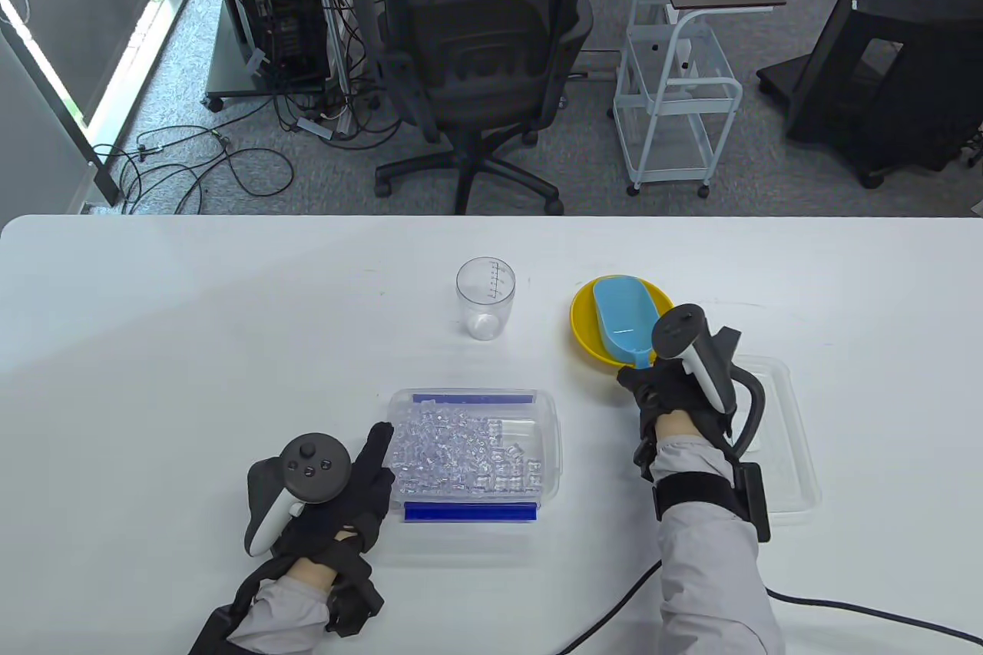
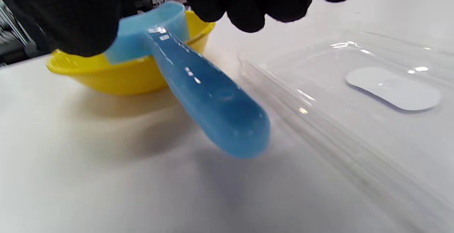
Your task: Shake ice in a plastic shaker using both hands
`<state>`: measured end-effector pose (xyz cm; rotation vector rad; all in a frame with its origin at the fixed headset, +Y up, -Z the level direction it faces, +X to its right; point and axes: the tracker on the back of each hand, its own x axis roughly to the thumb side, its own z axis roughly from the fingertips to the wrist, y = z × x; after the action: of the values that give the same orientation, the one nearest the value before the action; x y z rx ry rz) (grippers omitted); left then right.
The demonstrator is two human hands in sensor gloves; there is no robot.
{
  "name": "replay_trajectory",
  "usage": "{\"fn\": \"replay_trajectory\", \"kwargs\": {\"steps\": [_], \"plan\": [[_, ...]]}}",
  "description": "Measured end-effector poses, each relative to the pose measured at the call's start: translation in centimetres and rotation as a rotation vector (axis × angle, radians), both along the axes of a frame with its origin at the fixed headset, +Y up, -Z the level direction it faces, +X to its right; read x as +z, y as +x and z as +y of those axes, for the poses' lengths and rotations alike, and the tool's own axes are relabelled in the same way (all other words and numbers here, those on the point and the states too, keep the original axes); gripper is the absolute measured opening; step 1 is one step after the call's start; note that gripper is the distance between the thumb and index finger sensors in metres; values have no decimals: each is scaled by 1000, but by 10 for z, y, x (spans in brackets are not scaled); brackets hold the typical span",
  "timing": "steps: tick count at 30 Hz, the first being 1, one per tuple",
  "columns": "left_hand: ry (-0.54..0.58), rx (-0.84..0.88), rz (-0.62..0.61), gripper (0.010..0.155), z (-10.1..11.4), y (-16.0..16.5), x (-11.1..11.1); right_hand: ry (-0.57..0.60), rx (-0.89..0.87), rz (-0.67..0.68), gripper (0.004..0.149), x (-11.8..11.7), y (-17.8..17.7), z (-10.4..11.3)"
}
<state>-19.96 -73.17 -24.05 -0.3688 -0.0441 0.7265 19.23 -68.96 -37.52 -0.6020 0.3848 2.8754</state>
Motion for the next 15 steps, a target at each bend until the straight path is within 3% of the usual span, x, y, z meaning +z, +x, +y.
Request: {"fn": "replay_trajectory", "kwargs": {"steps": [8, 15], "plan": [[-24, 39, -2, 57, -3, -3, -2, -71, 188, -10, 66, -10, -19, -20], [-16, 31, -10, 57, -4, -2, -2, 27, 146, -26, 56, -4, -12, 3]]}}
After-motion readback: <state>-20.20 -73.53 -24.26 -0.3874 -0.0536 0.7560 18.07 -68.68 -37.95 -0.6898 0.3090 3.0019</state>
